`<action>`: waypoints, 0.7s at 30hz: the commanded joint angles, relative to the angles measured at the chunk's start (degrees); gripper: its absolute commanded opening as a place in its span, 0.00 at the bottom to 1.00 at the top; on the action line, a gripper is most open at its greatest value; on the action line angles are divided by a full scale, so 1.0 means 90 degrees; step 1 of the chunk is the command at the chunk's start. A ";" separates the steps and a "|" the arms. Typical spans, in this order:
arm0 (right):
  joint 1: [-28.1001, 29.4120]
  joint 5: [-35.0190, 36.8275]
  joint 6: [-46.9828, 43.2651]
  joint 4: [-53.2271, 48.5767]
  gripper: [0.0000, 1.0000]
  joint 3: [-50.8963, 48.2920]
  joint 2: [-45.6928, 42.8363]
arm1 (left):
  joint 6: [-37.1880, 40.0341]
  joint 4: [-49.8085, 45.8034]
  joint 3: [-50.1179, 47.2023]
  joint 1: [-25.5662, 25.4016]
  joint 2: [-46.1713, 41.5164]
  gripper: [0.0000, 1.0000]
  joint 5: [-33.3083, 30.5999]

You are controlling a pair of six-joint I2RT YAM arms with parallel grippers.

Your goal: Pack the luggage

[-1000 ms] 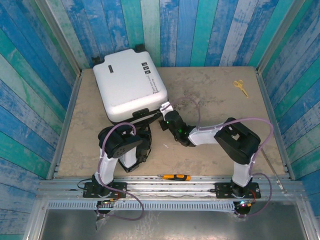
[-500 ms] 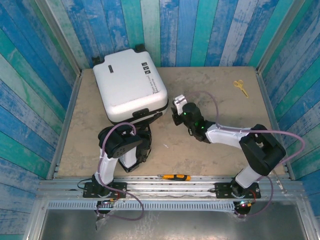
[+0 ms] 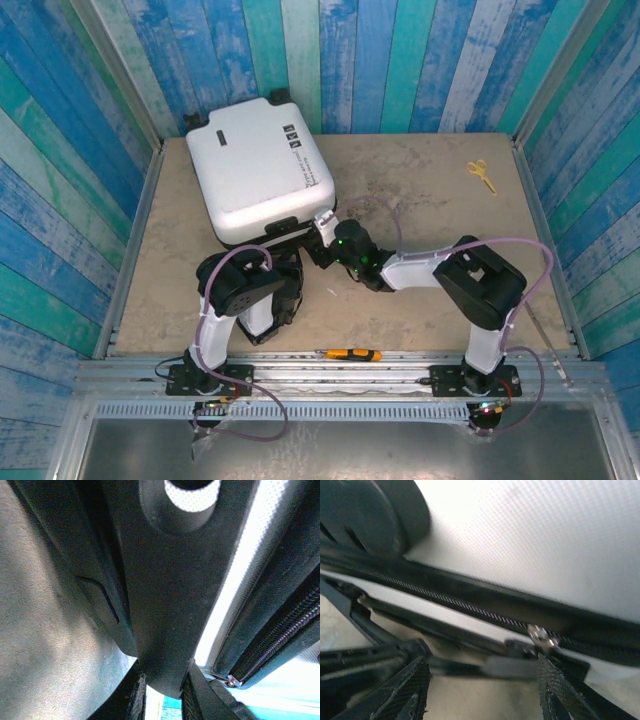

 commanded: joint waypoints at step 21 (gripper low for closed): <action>-0.0863 -0.0510 -0.0720 -0.2248 0.58 0.0646 -0.0796 | 0.0549 -0.1753 -0.0328 -0.0214 0.1052 0.00 0.1479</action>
